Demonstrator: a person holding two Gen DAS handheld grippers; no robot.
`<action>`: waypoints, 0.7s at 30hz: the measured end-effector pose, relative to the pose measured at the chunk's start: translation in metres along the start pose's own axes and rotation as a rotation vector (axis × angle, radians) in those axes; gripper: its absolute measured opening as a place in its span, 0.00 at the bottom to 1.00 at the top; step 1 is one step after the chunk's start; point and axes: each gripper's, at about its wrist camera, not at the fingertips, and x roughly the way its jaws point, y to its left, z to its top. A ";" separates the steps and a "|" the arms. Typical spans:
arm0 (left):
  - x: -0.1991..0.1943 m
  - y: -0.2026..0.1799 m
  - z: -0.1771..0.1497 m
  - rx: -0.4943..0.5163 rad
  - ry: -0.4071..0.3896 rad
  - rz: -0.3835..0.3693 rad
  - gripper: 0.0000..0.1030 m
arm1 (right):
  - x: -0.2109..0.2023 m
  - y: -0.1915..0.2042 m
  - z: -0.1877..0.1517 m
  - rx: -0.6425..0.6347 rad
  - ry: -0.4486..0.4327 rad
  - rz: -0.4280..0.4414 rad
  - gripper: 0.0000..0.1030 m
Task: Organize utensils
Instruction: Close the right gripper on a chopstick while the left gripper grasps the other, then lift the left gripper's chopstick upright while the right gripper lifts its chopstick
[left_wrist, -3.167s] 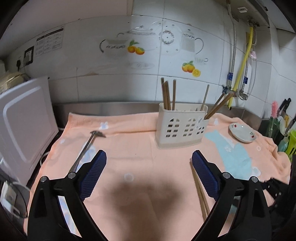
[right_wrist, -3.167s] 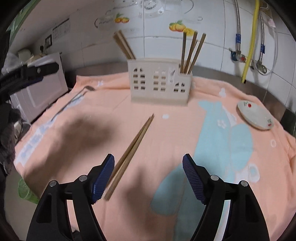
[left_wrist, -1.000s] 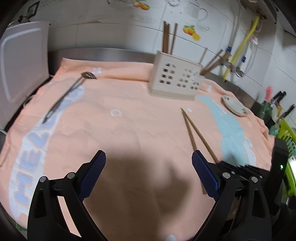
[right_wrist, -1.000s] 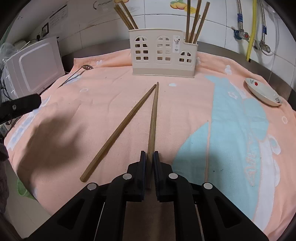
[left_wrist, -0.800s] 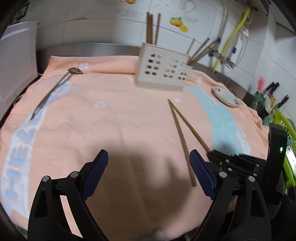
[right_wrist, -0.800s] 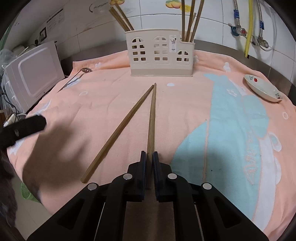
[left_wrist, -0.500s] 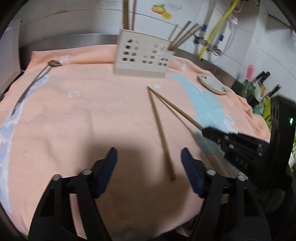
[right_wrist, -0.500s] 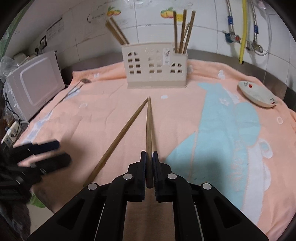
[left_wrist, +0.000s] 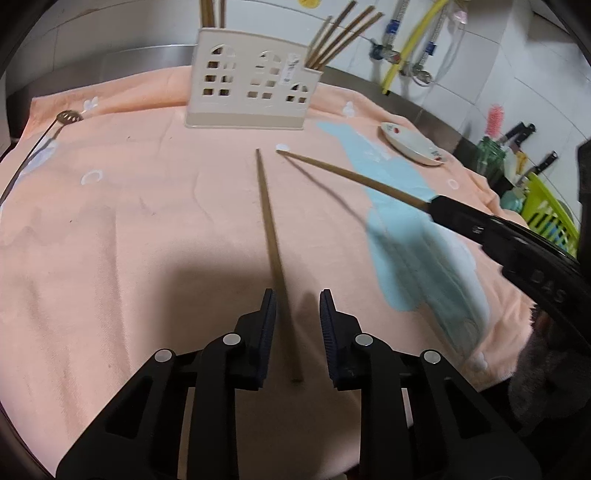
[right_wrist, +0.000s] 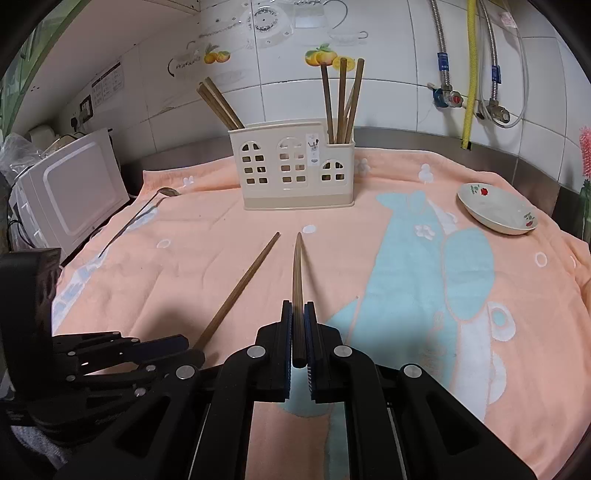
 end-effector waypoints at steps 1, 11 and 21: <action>0.002 0.002 0.000 -0.007 0.005 0.002 0.23 | 0.000 -0.001 0.000 -0.001 -0.001 0.000 0.06; 0.010 -0.005 0.000 0.033 0.009 0.066 0.14 | 0.000 -0.001 0.000 -0.004 0.001 0.002 0.06; -0.007 -0.012 0.014 0.080 -0.005 0.097 0.06 | -0.006 -0.001 0.013 -0.011 -0.017 0.009 0.06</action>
